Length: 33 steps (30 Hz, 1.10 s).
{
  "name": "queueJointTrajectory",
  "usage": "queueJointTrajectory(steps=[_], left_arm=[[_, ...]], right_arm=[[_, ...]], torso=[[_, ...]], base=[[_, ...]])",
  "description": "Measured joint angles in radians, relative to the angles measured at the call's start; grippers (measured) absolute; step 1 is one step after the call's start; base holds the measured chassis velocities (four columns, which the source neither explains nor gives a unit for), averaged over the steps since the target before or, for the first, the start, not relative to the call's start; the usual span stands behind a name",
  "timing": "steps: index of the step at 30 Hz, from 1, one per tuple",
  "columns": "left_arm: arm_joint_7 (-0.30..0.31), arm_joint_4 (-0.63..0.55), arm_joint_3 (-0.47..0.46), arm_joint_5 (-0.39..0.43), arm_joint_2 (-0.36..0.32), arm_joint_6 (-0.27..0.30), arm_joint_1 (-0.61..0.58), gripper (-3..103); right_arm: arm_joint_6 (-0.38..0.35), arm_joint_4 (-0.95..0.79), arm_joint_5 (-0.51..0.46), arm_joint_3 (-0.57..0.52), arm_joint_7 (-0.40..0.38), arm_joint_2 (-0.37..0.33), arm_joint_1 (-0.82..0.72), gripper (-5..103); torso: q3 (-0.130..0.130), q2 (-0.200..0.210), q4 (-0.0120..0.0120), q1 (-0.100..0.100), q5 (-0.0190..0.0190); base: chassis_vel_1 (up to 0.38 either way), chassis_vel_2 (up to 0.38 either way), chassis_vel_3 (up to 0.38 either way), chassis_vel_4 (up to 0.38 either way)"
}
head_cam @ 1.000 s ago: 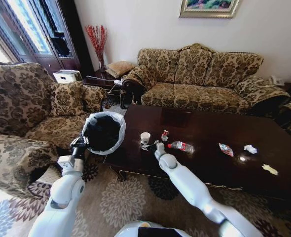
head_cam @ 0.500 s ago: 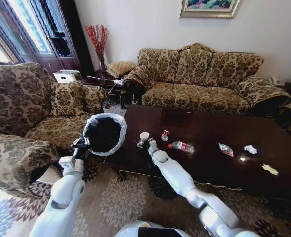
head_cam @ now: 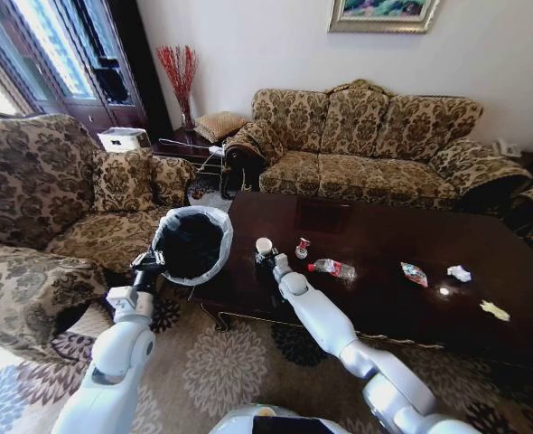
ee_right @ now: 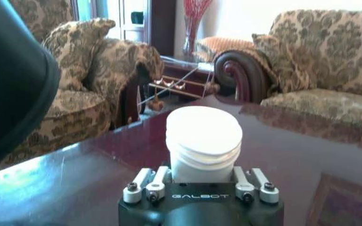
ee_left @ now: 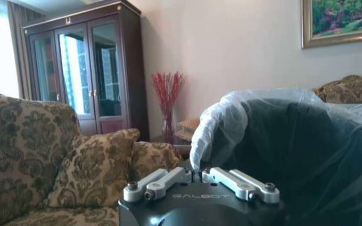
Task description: Move to the front of the table and place the trash on the table into the trash bin.
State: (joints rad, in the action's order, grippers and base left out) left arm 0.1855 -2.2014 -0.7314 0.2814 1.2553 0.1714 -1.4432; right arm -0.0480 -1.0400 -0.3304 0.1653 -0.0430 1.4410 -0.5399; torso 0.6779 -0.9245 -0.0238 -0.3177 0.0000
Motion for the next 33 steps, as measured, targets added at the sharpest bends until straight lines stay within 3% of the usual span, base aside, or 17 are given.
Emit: queueJointTrajectory(steps=[3,11,14,15,18,24,30,33], left_arm=[[-0.002,-0.007,0.0,-0.001,-0.001,0.0,-0.005,3],[-0.005,-0.006,0.009,-0.003,-0.008,0.0,-0.007,3],[-0.014,-0.005,0.022,-0.008,-0.008,0.001,-0.009,3],[-0.014,-0.005,0.022,-0.008,-0.008,0.001,-0.009,3],[-0.019,-0.002,0.03,-0.015,-0.009,0.004,-0.013,3],[-0.019,-0.001,0.03,-0.006,-0.015,0.016,-0.016,3],[-0.019,-0.006,0.027,0.0,-0.02,0.021,-0.014,3],[-0.019,-0.01,0.026,0.0,-0.02,0.021,-0.015,3]], right_arm=[[-0.002,-0.101,0.01,0.004,-0.031,-0.035,0.002,29],[-0.095,-0.46,-0.088,0.045,-0.086,-0.182,0.09,21],[-0.164,-0.627,-0.23,0.092,-0.121,-0.227,0.208,25],[-0.164,-0.627,-0.23,0.092,-0.121,-0.227,0.208,25],[-0.213,-0.755,-0.396,0.214,-0.177,-0.242,0.319,29],[-0.256,-0.865,-0.548,0.407,-0.24,-0.245,0.357,27],[-0.254,-0.832,-0.513,0.497,-0.23,-0.238,0.321,25],[-0.236,-0.776,-0.466,0.516,-0.217,-0.204,0.324,44]], torso=[[0.0,0.0,0.0001,0.0,0.0001],[0.0,0.0,0.0004,0.0,0.0001],[0.0,0.0,0.0001,0.0,-0.0002],[0.0,0.0,0.0001,0.0,-0.0002],[0.0,0.0,-0.0001,0.0,-0.0002],[0.0,0.0,-0.0003,0.0,-0.0002],[0.0,0.0,0.0005,0.0,0.0002],[0.0,0.0,-0.0001,0.0,0.0]], base=[[0.0,0.0,0.0,0.0],[0.0,0.0,0.0,0.0],[0.0,0.0,0.0,0.0],[0.0,0.0,0.0,0.0],[0.0,0.0,0.0,0.0],[0.0,0.0,0.0,0.0],[0.0,0.0,0.0,0.0],[0.0,0.0,0.0,0.0]])
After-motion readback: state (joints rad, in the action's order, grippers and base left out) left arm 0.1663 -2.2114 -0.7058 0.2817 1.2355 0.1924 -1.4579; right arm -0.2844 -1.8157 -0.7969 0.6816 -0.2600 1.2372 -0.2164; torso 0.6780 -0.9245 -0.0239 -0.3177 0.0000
